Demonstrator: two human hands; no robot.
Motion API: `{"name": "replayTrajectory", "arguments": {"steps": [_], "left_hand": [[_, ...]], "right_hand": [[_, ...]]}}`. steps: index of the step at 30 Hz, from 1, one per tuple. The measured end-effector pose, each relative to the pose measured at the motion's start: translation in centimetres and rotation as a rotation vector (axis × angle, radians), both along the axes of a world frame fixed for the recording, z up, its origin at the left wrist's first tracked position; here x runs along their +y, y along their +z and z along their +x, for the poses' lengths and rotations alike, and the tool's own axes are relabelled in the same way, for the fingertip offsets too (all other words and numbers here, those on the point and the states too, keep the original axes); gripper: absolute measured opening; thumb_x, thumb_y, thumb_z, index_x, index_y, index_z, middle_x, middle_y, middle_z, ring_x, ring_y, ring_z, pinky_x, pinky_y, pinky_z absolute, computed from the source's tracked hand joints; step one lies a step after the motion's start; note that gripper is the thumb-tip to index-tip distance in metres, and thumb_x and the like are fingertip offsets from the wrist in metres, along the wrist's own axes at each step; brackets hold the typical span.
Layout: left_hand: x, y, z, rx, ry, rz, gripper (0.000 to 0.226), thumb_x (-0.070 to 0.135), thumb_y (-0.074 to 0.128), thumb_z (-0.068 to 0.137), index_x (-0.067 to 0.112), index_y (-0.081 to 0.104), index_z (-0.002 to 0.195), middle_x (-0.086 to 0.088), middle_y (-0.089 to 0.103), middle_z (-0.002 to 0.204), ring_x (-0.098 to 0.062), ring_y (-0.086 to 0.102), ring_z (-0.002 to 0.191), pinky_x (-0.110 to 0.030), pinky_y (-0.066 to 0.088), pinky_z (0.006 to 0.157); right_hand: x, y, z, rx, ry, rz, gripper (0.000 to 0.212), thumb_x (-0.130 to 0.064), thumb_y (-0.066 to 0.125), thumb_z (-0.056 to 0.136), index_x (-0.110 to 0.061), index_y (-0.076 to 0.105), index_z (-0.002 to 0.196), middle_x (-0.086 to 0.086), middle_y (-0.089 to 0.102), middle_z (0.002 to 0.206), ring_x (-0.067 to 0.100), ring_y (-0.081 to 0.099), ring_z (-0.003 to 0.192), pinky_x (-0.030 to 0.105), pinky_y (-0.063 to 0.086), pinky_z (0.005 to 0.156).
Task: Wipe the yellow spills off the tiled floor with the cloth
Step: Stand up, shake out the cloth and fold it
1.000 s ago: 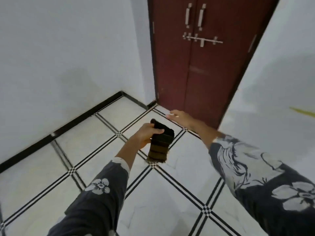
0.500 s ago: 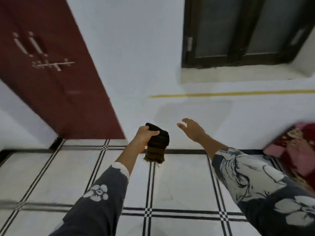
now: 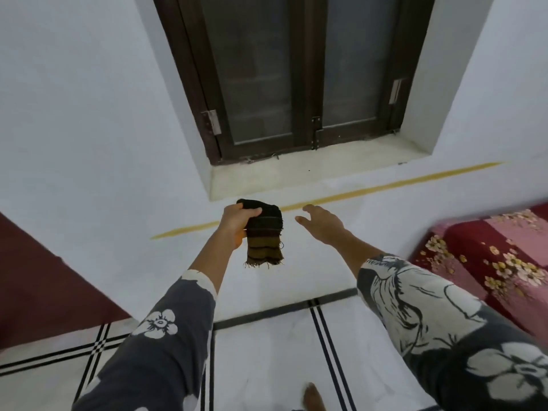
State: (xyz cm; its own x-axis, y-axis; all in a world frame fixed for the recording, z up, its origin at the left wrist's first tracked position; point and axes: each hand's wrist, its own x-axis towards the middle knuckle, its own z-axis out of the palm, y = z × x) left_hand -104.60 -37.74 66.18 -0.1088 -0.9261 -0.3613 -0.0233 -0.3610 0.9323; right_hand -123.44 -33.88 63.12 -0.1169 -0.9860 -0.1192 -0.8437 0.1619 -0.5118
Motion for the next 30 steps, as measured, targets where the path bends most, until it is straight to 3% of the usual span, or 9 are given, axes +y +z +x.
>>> {"name": "replayTrajectory", "arguments": {"steps": [8,11,14,19,23,26,28,30], "left_hand": [[-11.7,0.6,-3.5,0.086,0.202,0.018,0.043,0.002,0.065,0.084,-0.003,0.050,0.125,-0.018,0.060,0.120,-0.027,0.060,0.096,-0.035,0.052,0.076],[-14.4,2.1,-5.2,0.220,0.265,0.005,0.029,0.001,0.061,0.087,0.000,0.055,0.114,-0.015,0.062,0.115,-0.027,0.061,0.101,-0.038,0.052,0.087],[-17.5,2.9,-6.0,0.383,0.429,-0.039,0.038,0.010,0.062,0.088,0.006,0.052,0.125,-0.012,0.061,0.119,-0.027,0.059,0.108,-0.039,0.050,0.094],[-18.5,-3.2,-7.2,0.534,0.688,0.105,0.043,0.021,0.058,0.092,0.011,0.048,0.132,-0.011,0.055,0.130,-0.028,0.054,0.116,-0.038,0.047,0.095],[-18.2,-7.3,-9.0,0.627,0.839,0.135,0.049,0.006,0.047,0.097,0.016,0.036,0.143,-0.012,0.047,0.139,-0.028,0.046,0.127,-0.036,0.039,0.104],[-18.8,-7.3,-10.2,0.672,0.927,0.080,0.050,0.007,0.043,0.098,0.019,0.031,0.145,-0.008,0.055,0.127,-0.021,0.054,0.112,-0.029,0.042,0.096],[-19.6,-7.2,-10.6,0.696,0.967,0.074,0.050,0.009,0.044,0.098,0.021,0.030,0.146,-0.005,0.058,0.118,-0.017,0.056,0.101,-0.026,0.042,0.092],[-20.2,-7.2,-10.8,0.703,0.972,0.084,0.050,0.010,0.046,0.097,0.020,0.032,0.145,-0.008,0.053,0.131,-0.023,0.053,0.114,-0.031,0.041,0.096]], "right_hand": [[-12.5,-0.6,-3.3,0.103,0.061,-0.103,0.047,-0.035,0.039,0.098,-0.014,0.036,0.139,0.004,0.033,0.149,0.020,0.027,0.138,0.042,0.019,0.115],[-15.7,-1.1,-4.6,0.071,0.054,-0.063,0.045,-0.032,0.042,0.097,-0.015,0.038,0.138,0.005,0.031,0.150,0.020,0.026,0.139,0.043,0.020,0.114],[-19.4,-0.9,-5.7,0.096,0.104,-0.079,0.045,-0.031,0.041,0.097,-0.015,0.037,0.139,0.005,0.030,0.151,0.021,0.025,0.140,0.043,0.020,0.115],[-23.4,-2.2,-6.4,0.205,0.270,-0.062,0.048,-0.029,0.035,0.099,-0.017,0.026,0.145,0.003,0.016,0.156,0.019,0.012,0.144,0.045,0.013,0.116],[-25.2,-4.7,-7.5,0.214,0.356,0.012,0.054,-0.037,0.026,0.100,-0.019,0.010,0.149,0.002,-0.002,0.158,0.019,-0.002,0.145,0.045,0.004,0.116],[-25.8,-5.7,-8.3,0.226,0.424,0.011,0.056,-0.039,0.023,0.100,-0.019,0.006,0.149,0.001,-0.004,0.158,0.020,-0.005,0.145,0.045,0.000,0.116],[-26.2,-5.9,-8.9,0.224,0.449,-0.028,0.055,-0.039,0.026,0.099,-0.018,0.011,0.148,0.001,0.000,0.158,0.020,-0.003,0.145,0.045,0.000,0.116],[-26.9,-5.8,-9.0,0.183,0.418,-0.085,0.052,-0.040,0.033,0.098,-0.016,0.028,0.143,0.003,0.012,0.157,0.020,0.005,0.145,0.045,0.003,0.115]]}}
